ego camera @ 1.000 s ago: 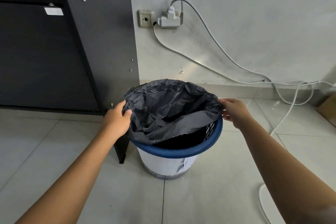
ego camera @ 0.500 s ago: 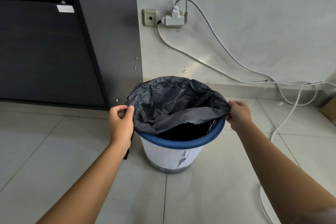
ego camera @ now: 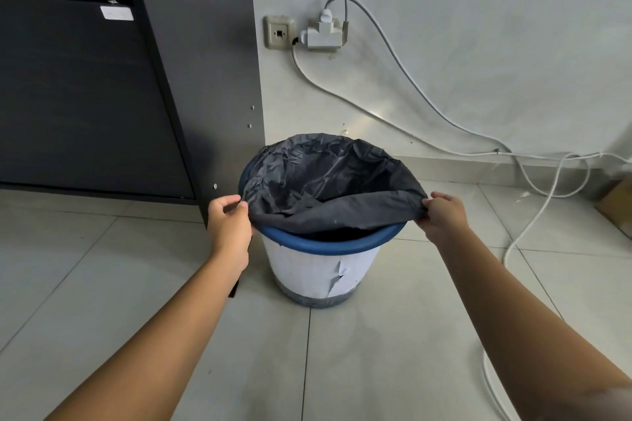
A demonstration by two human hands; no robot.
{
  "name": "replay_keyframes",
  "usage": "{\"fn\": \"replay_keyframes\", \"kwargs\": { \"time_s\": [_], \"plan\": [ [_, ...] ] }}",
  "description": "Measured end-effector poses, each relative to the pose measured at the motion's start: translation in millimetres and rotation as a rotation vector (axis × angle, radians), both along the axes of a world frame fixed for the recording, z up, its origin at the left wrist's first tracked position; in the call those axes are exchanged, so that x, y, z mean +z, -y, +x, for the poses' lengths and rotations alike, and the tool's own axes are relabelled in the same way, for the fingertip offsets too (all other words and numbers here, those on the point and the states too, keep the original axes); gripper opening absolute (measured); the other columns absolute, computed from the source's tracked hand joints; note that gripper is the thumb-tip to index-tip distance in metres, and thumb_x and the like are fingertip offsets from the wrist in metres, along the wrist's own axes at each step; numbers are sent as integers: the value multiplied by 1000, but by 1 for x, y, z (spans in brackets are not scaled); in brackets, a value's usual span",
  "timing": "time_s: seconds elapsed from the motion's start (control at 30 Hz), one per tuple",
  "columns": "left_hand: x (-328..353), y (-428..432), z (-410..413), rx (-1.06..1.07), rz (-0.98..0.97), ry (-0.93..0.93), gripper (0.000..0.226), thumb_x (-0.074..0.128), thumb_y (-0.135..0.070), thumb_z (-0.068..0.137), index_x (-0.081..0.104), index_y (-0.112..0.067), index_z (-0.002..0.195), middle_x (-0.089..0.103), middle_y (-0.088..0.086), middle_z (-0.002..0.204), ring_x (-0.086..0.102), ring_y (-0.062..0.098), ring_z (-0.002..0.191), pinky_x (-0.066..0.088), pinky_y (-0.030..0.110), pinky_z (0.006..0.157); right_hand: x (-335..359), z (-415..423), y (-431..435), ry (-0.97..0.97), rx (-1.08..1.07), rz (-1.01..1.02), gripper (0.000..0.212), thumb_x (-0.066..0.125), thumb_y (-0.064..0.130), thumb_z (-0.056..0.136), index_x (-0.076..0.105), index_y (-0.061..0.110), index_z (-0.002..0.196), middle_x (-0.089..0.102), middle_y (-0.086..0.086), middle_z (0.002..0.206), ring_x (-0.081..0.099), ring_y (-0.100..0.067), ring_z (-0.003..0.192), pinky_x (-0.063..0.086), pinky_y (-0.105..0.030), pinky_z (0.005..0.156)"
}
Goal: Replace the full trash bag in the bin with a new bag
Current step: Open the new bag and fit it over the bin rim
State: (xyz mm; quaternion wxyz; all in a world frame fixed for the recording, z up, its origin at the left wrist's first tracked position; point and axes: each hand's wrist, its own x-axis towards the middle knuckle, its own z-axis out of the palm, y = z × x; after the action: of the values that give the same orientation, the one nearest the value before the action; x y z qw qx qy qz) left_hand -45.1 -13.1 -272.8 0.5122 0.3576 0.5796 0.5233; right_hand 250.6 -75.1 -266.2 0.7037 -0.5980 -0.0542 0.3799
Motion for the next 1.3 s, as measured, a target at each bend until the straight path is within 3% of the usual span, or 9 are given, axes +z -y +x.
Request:
{"fn": "replay_keyframes", "kwargs": {
  "time_s": [0.13,0.27,0.4,0.6,0.7,0.83,0.97,1.1,1.3],
  "plan": [
    [-4,13,0,-103,33,-52,48,76,-19,77,42,-13,110,56,4,94,58,12,83,51,29,71,2,-3,8,2,106,-50,21,66,15,86,54,6,100,54,-11,86,49,-16,65,48,-27,61],
    [-2,9,-7,-154,-34,-129,19,69,-13,83,60,-2,96,60,7,86,59,11,73,49,19,60,7,-3,9,-17,264,-168,20,74,9,78,56,5,87,56,-7,78,55,-16,65,48,-22,47],
    [3,10,-9,-191,-99,98,14,57,-7,91,57,-6,77,62,8,83,61,14,76,51,21,66,13,0,8,-83,254,-117,5,61,0,87,56,1,86,60,-12,87,59,-18,72,54,-25,47],
    [5,11,-2,-155,-142,267,17,47,-6,97,55,-6,82,61,7,86,60,13,77,46,30,86,15,-9,12,-314,119,79,50,23,-14,96,30,0,143,39,-21,144,45,-31,130,40,-39,97],
    [3,13,1,-182,-187,437,18,40,-7,99,55,-4,91,60,7,88,58,13,80,43,28,87,11,-16,14,-384,98,91,52,18,-11,95,31,2,144,46,-20,138,56,-30,114,47,-32,82],
    [-2,17,2,-208,-193,634,22,36,-13,101,55,-6,93,60,9,94,57,15,85,47,26,74,8,-22,12,-350,122,113,30,42,11,98,49,1,126,60,-13,97,61,-23,80,57,-29,54],
    [-8,17,3,-183,-213,726,26,39,-26,100,57,-7,98,62,8,99,59,15,88,48,26,69,9,-27,14,-315,179,82,20,50,19,96,60,1,97,64,-9,94,63,-22,83,53,-33,67],
    [-11,18,4,-156,-240,789,34,35,-24,102,51,-3,122,60,12,113,60,20,94,49,31,72,-2,-25,13,-396,187,78,37,46,22,97,53,0,126,60,-15,126,59,-32,115,52,-44,83],
    [-4,22,16,-68,-287,616,44,36,-31,101,40,-11,141,52,12,137,54,29,120,51,34,83,-11,-36,7,-344,135,136,36,41,19,99,54,3,129,60,-13,129,62,-29,107,50,-42,92]
  ]
}}
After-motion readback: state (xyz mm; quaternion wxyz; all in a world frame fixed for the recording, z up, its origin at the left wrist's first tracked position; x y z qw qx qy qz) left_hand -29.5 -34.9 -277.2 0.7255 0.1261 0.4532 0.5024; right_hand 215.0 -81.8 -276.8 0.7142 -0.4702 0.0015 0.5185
